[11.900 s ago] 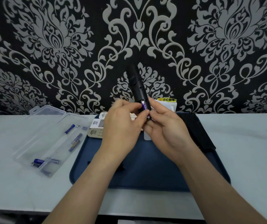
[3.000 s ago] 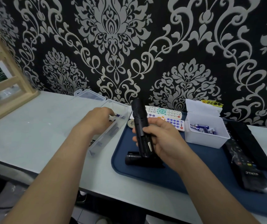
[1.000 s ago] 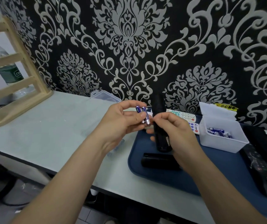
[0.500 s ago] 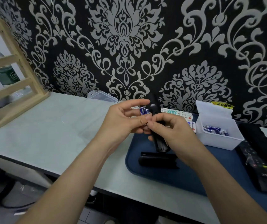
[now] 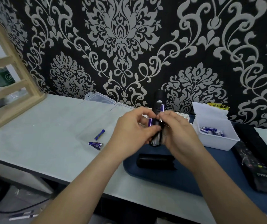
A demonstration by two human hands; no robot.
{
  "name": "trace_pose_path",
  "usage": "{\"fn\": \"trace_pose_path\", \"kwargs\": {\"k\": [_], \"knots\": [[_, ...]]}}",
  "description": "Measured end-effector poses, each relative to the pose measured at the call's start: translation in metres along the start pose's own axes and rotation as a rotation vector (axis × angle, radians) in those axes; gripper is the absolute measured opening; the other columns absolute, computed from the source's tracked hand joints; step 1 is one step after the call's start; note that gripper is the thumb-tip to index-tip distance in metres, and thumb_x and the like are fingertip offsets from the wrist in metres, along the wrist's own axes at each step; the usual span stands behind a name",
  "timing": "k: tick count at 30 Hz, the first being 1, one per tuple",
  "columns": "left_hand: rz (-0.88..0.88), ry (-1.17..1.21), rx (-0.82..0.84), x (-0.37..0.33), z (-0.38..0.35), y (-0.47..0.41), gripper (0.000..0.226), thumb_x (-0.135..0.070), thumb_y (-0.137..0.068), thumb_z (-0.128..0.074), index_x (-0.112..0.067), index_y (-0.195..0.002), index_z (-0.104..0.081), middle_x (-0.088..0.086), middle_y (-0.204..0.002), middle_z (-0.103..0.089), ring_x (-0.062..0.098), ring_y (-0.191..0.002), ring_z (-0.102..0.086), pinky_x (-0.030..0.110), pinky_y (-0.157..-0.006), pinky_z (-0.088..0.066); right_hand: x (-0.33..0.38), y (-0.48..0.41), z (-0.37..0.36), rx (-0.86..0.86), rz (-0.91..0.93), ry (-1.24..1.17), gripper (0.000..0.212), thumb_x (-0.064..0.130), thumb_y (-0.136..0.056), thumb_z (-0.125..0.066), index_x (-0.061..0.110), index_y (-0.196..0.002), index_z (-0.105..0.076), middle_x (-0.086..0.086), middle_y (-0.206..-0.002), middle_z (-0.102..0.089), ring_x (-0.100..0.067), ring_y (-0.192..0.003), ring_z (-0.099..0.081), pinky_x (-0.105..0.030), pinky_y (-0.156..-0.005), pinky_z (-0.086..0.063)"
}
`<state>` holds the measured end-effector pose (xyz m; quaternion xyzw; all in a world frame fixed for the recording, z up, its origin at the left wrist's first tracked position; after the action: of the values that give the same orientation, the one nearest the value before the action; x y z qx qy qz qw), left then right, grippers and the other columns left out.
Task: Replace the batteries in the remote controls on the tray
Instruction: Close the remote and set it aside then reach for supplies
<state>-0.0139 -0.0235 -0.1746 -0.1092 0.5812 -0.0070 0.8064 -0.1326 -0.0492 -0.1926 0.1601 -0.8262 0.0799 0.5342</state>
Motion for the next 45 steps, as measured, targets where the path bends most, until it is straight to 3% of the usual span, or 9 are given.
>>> {"fn": "trace_pose_path", "kwargs": {"k": [4,8,14,21,26,32,36,39,45], "knots": [[0.0,-0.086,-0.001,0.005,0.002,-0.002,0.04,-0.015,-0.07,-0.083,-0.03,-0.105,-0.07,0.004,-0.08,-0.069,0.013,-0.055,-0.056,0.034,-0.068,-0.056,-0.001,-0.001,0.001,-0.017,-0.006,-0.107,0.021,0.012,-0.101,-0.046,0.011,-0.083,-0.057,-0.005,-0.074,-0.068,-0.02,-0.074,-0.068,-0.03,-0.059,-0.056],[-0.002,-0.149,0.093,0.001,0.005,0.001,0.044,-0.014,-0.076,-0.074,-0.039,-0.112,-0.067,0.012,-0.084,-0.072,0.03,-0.07,-0.067,0.045,-0.08,-0.057,-0.002,-0.006,0.008,-0.073,0.023,-0.09,0.019,0.012,-0.101,-0.048,0.011,-0.085,-0.058,-0.008,-0.081,-0.068,-0.025,-0.081,-0.067,-0.04,-0.072,-0.056],[-0.06,-0.254,0.047,-0.007,0.008,0.006,0.027,-0.014,-0.078,-0.077,-0.041,-0.08,-0.072,-0.004,-0.065,-0.071,0.011,-0.057,-0.066,0.031,-0.067,-0.058,0.001,-0.005,0.011,-0.108,0.066,-0.048,0.019,0.014,-0.101,-0.05,0.011,-0.085,-0.06,-0.017,-0.095,-0.069,-0.029,-0.086,-0.065,-0.042,-0.077,-0.056],[-0.33,-0.542,-0.121,-0.016,0.007,0.008,0.013,-0.031,-0.077,-0.069,-0.025,-0.084,-0.078,-0.002,-0.068,-0.069,0.014,-0.063,-0.062,0.036,-0.062,-0.052,0.001,-0.006,0.012,-0.149,0.087,-0.124,0.019,0.012,-0.101,-0.049,0.009,-0.085,-0.058,-0.019,-0.092,-0.067,-0.033,-0.093,-0.063,-0.045,-0.084,-0.056],[-0.379,-0.617,-0.034,-0.011,-0.013,0.011,0.019,-0.034,-0.075,-0.074,-0.018,-0.086,-0.076,-0.003,-0.067,-0.062,0.012,-0.062,-0.053,0.031,-0.063,-0.044,0.0,-0.006,0.014,-0.179,0.075,-0.18,0.018,0.012,-0.1,-0.05,0.009,-0.085,-0.058,-0.016,-0.088,-0.068,-0.031,-0.092,-0.064,-0.044,-0.084,-0.054],[-0.201,-0.377,0.127,-0.003,-0.007,0.004,0.023,-0.02,-0.084,-0.072,-0.026,-0.107,-0.074,-0.005,-0.08,-0.063,0.012,-0.075,-0.058,0.028,-0.074,-0.048,0.004,-0.005,0.018,-0.194,0.071,-0.238,0.014,0.013,-0.1,-0.051,0.006,-0.089,-0.058,-0.011,-0.08,-0.069,-0.029,-0.09,-0.065,-0.049,-0.09,-0.053],[-0.082,-0.179,0.067,0.005,-0.001,-0.001,0.031,-0.016,-0.072,-0.082,-0.033,-0.097,-0.074,-0.006,-0.074,-0.052,0.005,-0.067,-0.048,0.027,-0.07,-0.046,0.002,-0.005,0.014,-0.169,0.06,-0.283,0.015,0.013,-0.101,-0.049,0.006,-0.091,-0.058,-0.016,-0.088,-0.069,-0.034,-0.099,-0.064,-0.054,-0.094,-0.051],[0.032,0.015,0.087,0.008,0.0,0.0,0.033,-0.006,-0.07,-0.082,-0.028,-0.094,-0.074,-0.003,-0.082,-0.065,0.011,-0.072,-0.058,0.029,-0.078,-0.053,0.001,-0.005,0.009,-0.135,0.072,-0.29,0.016,0.013,-0.101,-0.046,0.006,-0.093,-0.058,-0.018,-0.092,-0.069,-0.032,-0.096,-0.065,-0.049,-0.092,-0.053],[0.346,0.432,0.128,0.016,-0.004,0.004,0.044,0.007,-0.075,-0.072,-0.015,-0.103,-0.047,0.011,-0.078,-0.072,0.021,-0.062,-0.069,0.022,-0.056,-0.054,0.001,-0.005,0.006,-0.083,0.09,-0.313,0.02,0.012,-0.102,-0.042,0.007,-0.093,-0.059,-0.016,-0.102,-0.07,-0.028,-0.1,-0.067,-0.049,-0.095,-0.052]]}}
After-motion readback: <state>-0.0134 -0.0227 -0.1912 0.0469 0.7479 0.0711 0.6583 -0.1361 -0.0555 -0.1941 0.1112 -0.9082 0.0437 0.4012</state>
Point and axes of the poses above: each hand's wrist, its own y-axis away from the middle knuckle, its own z-axis out of the back of the hand, x = y × z, the point moved 5 cm from there along -y, towards the middle knuckle
